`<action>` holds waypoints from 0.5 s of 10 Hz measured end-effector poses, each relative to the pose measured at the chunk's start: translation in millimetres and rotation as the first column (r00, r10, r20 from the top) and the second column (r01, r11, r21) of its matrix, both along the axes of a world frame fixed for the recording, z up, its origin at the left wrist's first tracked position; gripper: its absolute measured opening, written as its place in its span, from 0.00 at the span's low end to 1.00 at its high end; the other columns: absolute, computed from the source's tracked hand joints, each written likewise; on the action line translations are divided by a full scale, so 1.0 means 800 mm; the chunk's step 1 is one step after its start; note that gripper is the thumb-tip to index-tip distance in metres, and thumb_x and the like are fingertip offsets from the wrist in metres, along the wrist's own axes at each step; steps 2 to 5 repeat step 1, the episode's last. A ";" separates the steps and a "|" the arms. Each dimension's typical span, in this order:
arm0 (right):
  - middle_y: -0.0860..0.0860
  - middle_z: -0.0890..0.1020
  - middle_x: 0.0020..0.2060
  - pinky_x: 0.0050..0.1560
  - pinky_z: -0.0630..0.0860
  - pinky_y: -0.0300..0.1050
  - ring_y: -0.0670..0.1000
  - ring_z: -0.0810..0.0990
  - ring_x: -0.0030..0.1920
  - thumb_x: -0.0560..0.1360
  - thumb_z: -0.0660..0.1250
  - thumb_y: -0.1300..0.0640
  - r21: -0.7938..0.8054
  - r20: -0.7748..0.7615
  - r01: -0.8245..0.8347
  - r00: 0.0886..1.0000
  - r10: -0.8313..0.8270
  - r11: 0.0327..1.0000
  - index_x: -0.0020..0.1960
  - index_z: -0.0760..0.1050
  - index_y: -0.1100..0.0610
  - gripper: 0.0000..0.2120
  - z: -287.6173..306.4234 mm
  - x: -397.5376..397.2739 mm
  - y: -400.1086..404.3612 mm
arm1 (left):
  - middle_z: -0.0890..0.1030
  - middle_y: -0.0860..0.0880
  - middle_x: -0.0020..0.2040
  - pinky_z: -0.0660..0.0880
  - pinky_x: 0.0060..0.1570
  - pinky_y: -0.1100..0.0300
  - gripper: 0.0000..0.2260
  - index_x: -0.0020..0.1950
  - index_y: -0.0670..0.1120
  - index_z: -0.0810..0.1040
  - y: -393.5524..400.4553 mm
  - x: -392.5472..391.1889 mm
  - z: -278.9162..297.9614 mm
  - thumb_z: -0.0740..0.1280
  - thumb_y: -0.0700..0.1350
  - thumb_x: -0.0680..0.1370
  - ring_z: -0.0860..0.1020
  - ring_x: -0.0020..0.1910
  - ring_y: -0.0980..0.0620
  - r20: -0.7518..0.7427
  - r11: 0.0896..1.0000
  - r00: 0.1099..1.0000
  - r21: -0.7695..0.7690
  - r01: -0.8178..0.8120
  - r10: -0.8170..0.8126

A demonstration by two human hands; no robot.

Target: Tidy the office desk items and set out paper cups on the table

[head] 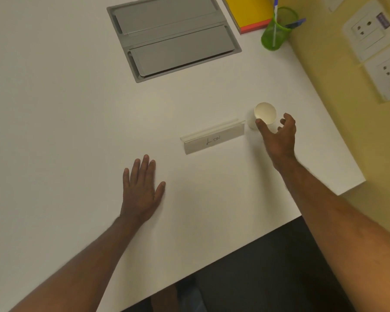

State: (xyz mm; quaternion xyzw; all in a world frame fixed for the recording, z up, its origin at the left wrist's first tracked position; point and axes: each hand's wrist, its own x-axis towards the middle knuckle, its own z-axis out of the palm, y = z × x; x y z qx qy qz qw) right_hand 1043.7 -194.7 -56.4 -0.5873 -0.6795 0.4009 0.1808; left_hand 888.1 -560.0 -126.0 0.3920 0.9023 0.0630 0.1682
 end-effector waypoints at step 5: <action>0.54 0.64 0.75 0.74 0.68 0.55 0.54 0.67 0.75 0.70 0.72 0.34 -0.022 0.031 0.019 0.999 -0.018 1.000 0.79 0.57 0.56 0.48 0.004 0.011 -0.031 | 0.49 0.49 0.84 0.48 0.79 0.41 0.33 0.83 0.47 0.53 -0.010 -0.006 0.013 0.47 0.62 0.81 0.49 0.82 0.45 0.030 0.999 0.999 -0.007 0.041 -0.041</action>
